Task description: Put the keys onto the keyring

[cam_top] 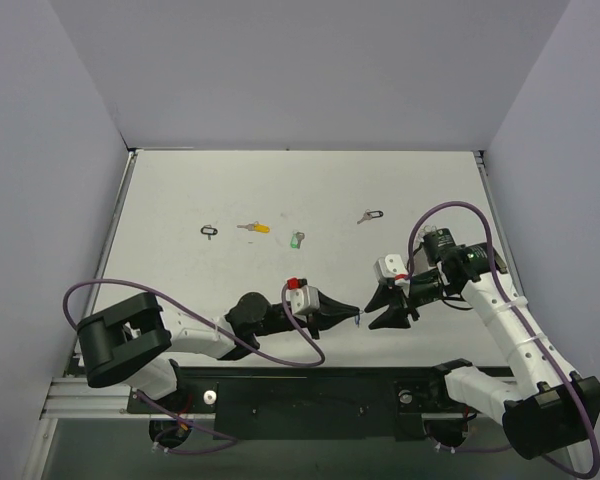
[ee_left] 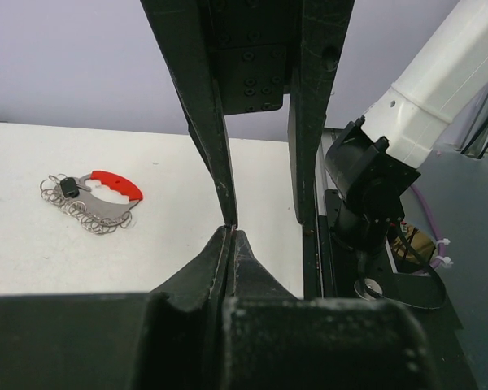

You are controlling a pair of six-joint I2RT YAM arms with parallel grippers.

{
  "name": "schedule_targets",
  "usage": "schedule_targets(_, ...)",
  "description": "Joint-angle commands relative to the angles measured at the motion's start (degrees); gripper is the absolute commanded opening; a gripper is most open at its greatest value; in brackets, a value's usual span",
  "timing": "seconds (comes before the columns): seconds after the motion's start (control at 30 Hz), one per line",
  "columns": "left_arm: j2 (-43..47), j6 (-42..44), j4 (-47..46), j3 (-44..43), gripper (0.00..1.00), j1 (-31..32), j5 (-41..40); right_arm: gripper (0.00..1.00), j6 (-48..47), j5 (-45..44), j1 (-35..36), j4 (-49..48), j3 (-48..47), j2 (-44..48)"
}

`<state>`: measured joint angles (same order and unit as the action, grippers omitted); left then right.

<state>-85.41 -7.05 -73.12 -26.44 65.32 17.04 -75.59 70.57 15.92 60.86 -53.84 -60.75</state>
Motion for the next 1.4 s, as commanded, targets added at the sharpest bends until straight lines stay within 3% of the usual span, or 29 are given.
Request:
schedule_targets(0.0, -1.1, -1.2, -5.9, -1.8, 0.0, 0.6, 1.3, 0.34, -2.1, 2.6, 0.4, 1.5, 0.1, -0.4)
schedule_targets(0.47, -1.4, -1.4, -7.1, -1.9, 0.0, 1.0, 0.8, 0.33, -1.1, 2.3, 1.3, -0.1, 1.0, -1.6)
schedule_targets(0.73, -1.7, -1.4, -7.6, -2.0, 0.0, 1.2, 0.4, 0.22, 0.3, 1.4, 2.3, -1.6, 1.2, -2.1)
schedule_targets(1.03, -2.2, -1.8, -9.0, -2.0, 0.0, 1.1, 0.1, 0.17, 1.5, 0.8, 3.1, -3.0, 1.5, -2.4)
schedule_targets(1.37, -1.8, -2.0, -9.6, -1.5, 0.0, 1.1, -0.5, 0.0, 2.7, 0.4, 3.2, -3.8, 1.3, -2.3)
